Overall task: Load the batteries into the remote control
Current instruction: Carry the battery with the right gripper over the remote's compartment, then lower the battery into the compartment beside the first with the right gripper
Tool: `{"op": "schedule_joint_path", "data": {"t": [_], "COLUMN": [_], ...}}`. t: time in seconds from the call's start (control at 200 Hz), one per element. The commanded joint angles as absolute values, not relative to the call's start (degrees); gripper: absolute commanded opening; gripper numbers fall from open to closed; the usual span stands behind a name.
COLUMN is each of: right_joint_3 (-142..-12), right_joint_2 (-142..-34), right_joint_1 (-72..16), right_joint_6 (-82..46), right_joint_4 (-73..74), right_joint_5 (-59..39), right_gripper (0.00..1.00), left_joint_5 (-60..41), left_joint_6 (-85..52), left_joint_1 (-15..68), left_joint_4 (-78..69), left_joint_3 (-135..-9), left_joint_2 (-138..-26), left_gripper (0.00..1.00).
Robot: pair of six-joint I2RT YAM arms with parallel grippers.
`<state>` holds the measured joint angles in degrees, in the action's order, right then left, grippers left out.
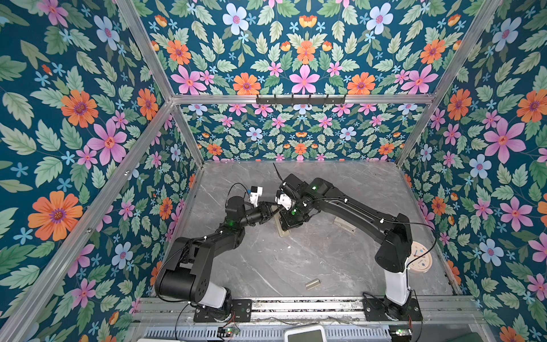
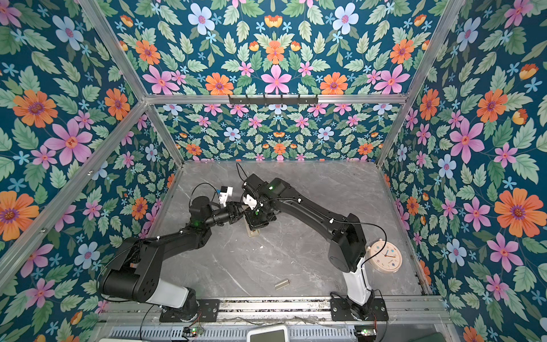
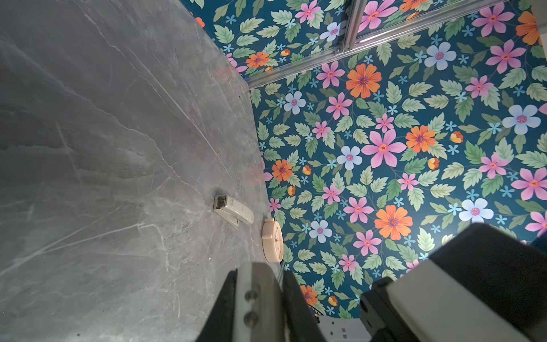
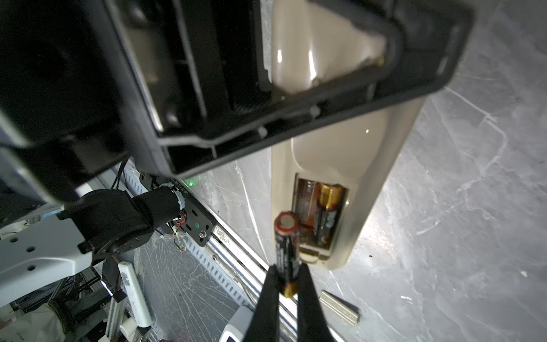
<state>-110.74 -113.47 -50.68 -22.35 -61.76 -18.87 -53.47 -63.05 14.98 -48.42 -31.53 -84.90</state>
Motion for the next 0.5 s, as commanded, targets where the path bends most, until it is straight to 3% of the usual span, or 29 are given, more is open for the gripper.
{"op": "schedule_joint_path", "data": {"t": [0.0, 0.495], "right_joint_3": [-110.74, -111.95], "right_joint_2": [-114.04, -116.50], "right_joint_1": [-50.71, -50.71], "right_joint_6": [-23.03, -23.12], "right_joint_4": [-63.70, -63.93], "right_joint_5": [-18.63, -18.83], "right_gripper": [0.00, 0.00], "left_joint_5": [-53.74, -54.32], "left_joint_6": [-63.37, -64.29], "left_joint_1": [14.93, 15.29], "left_joint_4": [-51.06, -52.95], "left_joint_3": [-31.55, -30.95], "left_joint_2": [-84.73, -85.25], "left_gripper": [0.00, 0.00]}}
